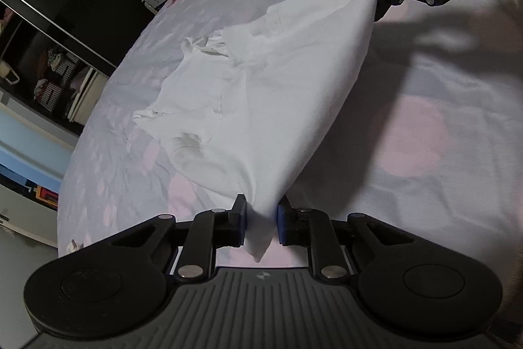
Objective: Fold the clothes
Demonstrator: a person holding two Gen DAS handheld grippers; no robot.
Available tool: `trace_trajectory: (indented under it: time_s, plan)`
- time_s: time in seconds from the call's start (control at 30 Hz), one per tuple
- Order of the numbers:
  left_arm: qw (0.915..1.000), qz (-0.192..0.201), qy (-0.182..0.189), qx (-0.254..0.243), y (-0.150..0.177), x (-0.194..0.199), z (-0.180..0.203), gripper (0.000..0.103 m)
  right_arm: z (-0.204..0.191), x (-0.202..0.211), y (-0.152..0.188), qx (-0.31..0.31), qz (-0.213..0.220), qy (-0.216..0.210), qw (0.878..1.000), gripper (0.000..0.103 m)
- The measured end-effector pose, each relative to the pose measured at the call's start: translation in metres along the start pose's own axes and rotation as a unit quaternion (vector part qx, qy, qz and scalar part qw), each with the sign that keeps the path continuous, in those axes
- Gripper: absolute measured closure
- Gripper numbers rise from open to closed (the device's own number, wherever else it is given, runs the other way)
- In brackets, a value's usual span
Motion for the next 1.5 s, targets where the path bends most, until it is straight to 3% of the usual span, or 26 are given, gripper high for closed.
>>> trace_trajectory:
  time_s: [0.2,0.4,0.67,0.87,1.1,1.3,1.5]
  plan:
    - [0.9994,-0.002,0.031,-0.016,0.004,0.037,0.016,0.088,-0.010,0.034,0.007,-0.021,-0.031,-0.040,0.999,0.082]
    - [0.9985,-0.007,0.047,-0.028,0.013,0.073,0.047,0.088,-0.043,0.064,0.028,-0.013,-0.042,-0.062,0.997,0.082]
    - [0.9951,-0.033,0.069,-0.063,0.030,0.061,0.095,0.088,-0.075,0.050,0.051,0.011,-0.071,-0.070,0.995,0.082]
    - [0.9933,-0.048,0.097,-0.041,0.036,0.045,0.097,0.081,-0.073,0.040,0.053,0.002,-0.080,-0.084,0.993,0.079]
    - [0.9905,-0.053,0.127,0.001,0.045,0.072,0.085,0.074,-0.065,0.063,0.060,-0.021,-0.094,-0.100,0.990,0.074]
    - [0.9855,-0.006,0.143,0.090,0.034,0.093,0.038,0.071,-0.040,0.085,0.048,-0.075,-0.073,-0.114,0.988,0.074]
    - [0.9790,0.009,0.151,0.137,0.021,0.061,0.010,0.071,-0.016,0.056,0.030,-0.132,-0.057,-0.133,0.981,0.084]
Point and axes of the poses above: each gripper's, at about its wrist camera, not at the fingertips, and x roughly against the way its jaws point, z to its right, y to its underside, the point moved 5 cm from there along -x, roughly the way its jaws point, and after that the axes turned 9 degrees about -x, right-handed, at the moved point
